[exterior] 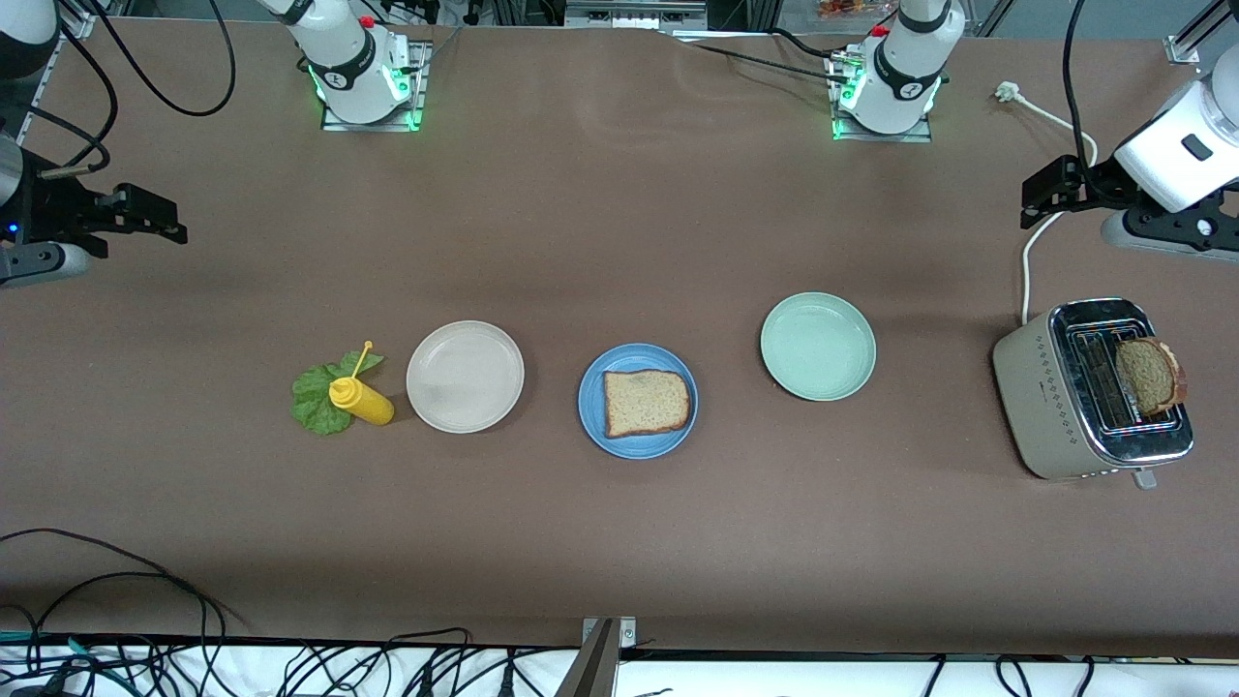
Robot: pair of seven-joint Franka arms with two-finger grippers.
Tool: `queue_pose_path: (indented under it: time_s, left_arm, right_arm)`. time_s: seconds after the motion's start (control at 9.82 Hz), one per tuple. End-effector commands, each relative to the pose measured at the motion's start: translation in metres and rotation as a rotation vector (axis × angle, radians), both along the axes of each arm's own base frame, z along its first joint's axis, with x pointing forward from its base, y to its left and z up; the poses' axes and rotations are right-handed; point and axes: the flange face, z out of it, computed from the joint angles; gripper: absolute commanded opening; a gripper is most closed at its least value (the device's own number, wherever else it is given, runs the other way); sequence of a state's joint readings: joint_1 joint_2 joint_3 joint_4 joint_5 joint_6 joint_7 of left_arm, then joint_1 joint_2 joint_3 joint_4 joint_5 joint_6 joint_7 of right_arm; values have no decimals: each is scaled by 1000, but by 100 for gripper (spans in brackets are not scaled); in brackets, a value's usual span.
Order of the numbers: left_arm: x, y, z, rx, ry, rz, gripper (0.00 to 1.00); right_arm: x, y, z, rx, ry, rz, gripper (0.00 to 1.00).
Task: Make sandwich in blue plate with both arms
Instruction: 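Reach the right gripper down and grasp the green lettuce leaf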
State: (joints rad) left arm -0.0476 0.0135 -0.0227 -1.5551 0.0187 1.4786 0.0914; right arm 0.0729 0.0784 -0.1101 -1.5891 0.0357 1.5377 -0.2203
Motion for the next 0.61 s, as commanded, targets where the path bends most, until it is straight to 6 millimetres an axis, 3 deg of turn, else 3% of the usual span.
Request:
queue_pose_path:
  time_s: [0.0,0.1,0.31,0.51]
  left_arm:
    - [-16,14,-8,-12,-9,-24,100]
    - [-19,16,-10,-12,-13,-21,100]
    - [-19,16,-11,-11,-12,-21,100]
    - [-18,16,-11,-11,-10,-21,100]
  right_arm:
    - [36,1,-15,1,-8,9,100]
    - [49,4,-20,-4,-15,16,100]
    - [74,7,-52,-9,-27,29,100]
    - [101,15,-103,-10,-48,69,100]
